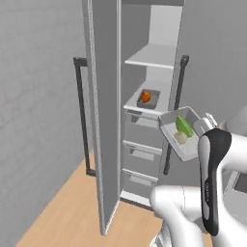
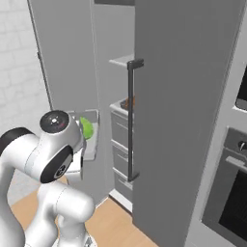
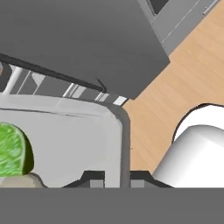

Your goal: Take the meat container that has the chicken drumstick and place it on the second highest rack of the freezer. Then take the vegetable container that has the garlic and lemon wedge and place it on the highest rack of the freezer.

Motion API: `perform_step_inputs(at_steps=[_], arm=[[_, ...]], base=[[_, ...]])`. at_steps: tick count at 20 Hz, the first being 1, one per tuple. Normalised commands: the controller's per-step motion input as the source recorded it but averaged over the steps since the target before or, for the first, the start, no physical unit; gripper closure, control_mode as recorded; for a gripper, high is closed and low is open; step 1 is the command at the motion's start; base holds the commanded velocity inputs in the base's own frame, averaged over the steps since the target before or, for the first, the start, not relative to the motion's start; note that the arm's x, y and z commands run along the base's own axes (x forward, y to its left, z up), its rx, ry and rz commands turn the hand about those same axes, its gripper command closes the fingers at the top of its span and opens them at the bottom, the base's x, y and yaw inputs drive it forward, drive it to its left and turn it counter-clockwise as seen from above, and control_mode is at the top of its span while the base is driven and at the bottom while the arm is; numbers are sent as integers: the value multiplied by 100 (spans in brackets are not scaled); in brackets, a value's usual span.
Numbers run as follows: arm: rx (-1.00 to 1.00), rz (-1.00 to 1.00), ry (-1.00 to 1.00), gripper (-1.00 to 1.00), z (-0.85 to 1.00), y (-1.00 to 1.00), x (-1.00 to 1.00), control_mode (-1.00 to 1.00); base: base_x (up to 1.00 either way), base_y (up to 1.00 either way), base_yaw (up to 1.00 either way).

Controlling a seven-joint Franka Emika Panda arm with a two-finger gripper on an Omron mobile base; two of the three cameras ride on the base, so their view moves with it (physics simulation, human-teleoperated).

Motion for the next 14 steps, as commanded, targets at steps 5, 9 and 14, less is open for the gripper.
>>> perform_step_inputs(at_steps=[5, 9, 14], arm=[[0, 0, 0, 100, 0, 0, 0, 100], [0, 0, 0, 100, 0, 0, 0, 100], [0, 0, 0, 100, 0, 0, 0, 100]], base=[[39, 67, -33], [31, 24, -35], [45, 16, -29]])
